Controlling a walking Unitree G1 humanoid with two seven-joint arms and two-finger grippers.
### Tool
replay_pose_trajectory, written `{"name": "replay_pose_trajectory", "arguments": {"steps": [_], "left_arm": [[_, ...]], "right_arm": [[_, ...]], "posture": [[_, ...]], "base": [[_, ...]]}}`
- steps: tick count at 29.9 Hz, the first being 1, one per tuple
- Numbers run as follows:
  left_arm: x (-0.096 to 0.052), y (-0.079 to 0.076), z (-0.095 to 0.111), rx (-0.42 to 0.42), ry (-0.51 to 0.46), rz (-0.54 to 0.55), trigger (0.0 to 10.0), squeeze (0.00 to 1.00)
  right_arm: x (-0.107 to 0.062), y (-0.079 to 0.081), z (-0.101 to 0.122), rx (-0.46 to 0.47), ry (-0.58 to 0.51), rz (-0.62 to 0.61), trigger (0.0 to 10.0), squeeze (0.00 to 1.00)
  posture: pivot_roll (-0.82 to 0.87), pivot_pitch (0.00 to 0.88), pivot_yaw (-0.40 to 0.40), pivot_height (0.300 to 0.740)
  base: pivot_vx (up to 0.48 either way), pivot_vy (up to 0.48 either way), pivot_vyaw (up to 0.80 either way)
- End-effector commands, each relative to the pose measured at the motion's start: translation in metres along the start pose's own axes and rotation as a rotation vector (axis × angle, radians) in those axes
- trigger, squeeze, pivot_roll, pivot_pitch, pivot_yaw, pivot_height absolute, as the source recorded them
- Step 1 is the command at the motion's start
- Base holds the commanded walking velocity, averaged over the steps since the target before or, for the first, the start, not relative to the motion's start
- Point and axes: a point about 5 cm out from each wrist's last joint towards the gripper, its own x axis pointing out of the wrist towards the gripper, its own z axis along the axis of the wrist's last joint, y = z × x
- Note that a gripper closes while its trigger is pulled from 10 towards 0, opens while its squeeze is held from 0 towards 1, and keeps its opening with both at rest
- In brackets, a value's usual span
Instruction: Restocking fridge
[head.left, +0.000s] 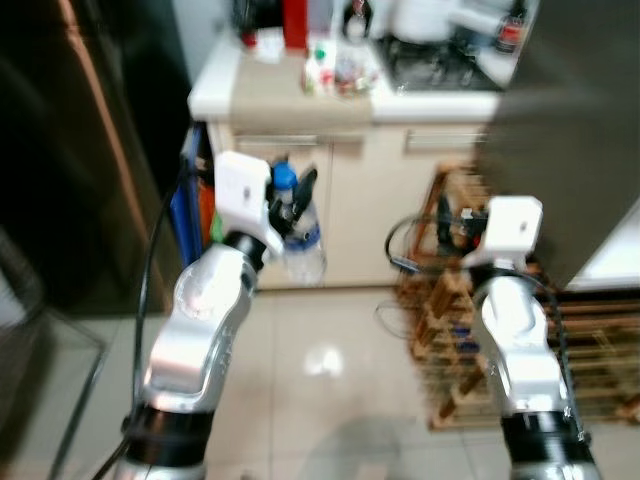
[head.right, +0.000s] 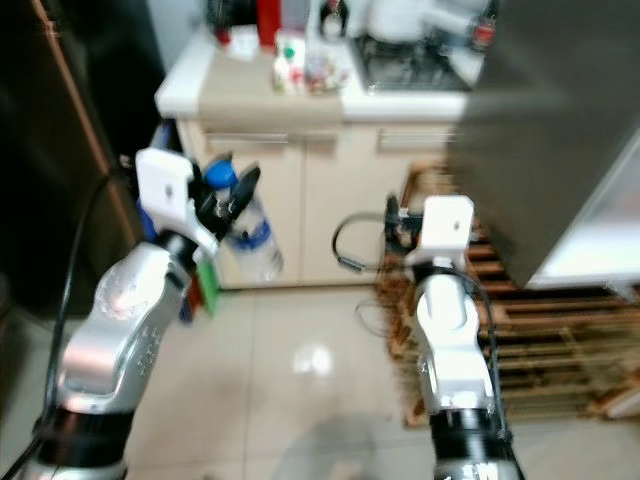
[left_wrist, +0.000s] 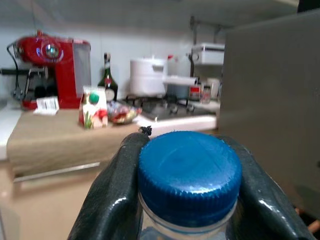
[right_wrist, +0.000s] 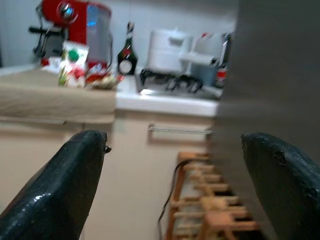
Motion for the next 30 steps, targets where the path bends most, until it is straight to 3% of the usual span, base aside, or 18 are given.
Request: {"name": "replay_pose_trajectory", "arguments": {"steps": [1, 15, 21, 30], "left_arm": [[0.0035, -0.0028, 0.0090, -0.001, -0.051, -0.011, 10.0, 0.00], [-0.0005, -0.0067, 0.0100, -0.013, -0.068, -0.034, 10.0, 0.00], [-0.0019, -0.0025, 0.0090, -0.052, -0.066, -0.034, 10.0, 0.00], [-0.0013, -0.0029, 0.0050, -0.062, -0.049, -0.062, 10.0, 0.00]], "right_arm": [[0.0050, -0.0049, 0.0056, -0.011, -0.018, -0.007, 10.0, 0.00], [0.0027, 0.0008, 0.0013, -0.014, -0.006, 0.035, 10.0, 0.00], [0.0015, 0.0028, -0.0005, -0.010, -0.001, 0.052, 10.0, 0.00], [0.0002, -0.0016, -0.0027, -0.003, 0.002, 0.029, 10.0, 0.00]], "posture": [[-0.05, 0.000, -0.003, 0.740], [-0.04, 0.000, -0.009, 0.740], [-0.03, 0.000, -0.009, 0.740], [-0.04, 0.000, 0.008, 0.740]], "base": [[0.326, -0.349, 0.00], [0.309, -0.363, 0.00], [0.000, 0.000, -0.74], [0.000, 0.452, -0.80]]}}
